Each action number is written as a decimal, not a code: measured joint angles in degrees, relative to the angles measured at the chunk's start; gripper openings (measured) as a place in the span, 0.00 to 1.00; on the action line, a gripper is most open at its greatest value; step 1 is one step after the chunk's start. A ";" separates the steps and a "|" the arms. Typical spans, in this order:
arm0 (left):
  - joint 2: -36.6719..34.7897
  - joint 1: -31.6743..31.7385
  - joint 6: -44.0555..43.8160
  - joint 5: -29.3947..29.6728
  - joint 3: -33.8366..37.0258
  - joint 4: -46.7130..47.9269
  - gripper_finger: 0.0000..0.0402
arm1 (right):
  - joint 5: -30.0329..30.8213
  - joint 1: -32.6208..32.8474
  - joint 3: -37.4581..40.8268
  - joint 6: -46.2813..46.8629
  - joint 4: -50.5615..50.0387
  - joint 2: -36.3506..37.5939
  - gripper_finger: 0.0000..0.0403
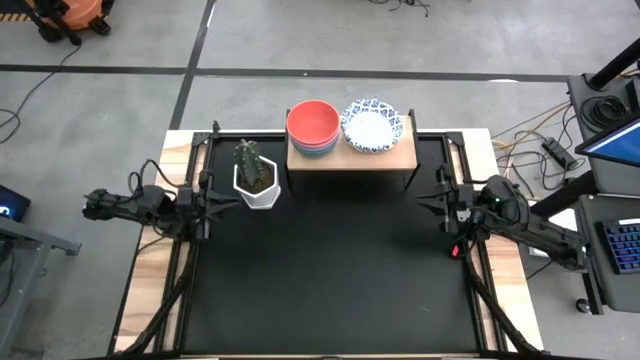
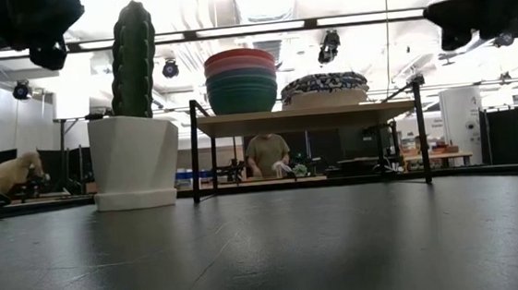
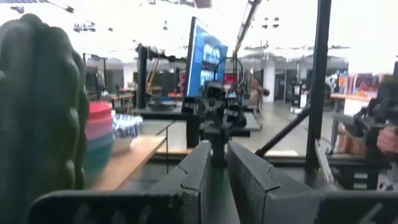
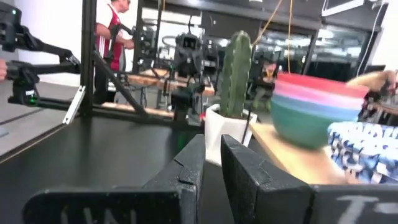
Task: Place and stack bowls onto a shelf
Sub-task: Return to Home Position
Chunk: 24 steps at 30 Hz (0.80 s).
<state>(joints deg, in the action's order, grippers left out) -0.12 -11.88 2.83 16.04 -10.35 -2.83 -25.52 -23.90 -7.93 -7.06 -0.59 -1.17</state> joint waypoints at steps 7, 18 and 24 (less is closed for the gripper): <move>0.70 0.06 -1.38 1.48 2.51 1.18 0.10 | -0.03 0.02 3.04 -3.06 0.05 0.92 0.11; 1.82 0.07 -0.41 -3.83 9.52 -0.47 0.10 | -3.15 -0.01 7.22 -1.79 4.64 -0.73 0.11; 4.13 0.09 4.51 -2.77 9.27 1.07 0.10 | -2.95 -0.02 7.22 4.21 4.55 -2.46 0.11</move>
<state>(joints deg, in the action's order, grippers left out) 4.01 -11.79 7.35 13.26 -1.08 -1.76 -28.47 -23.92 -0.71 -2.84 3.96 -3.63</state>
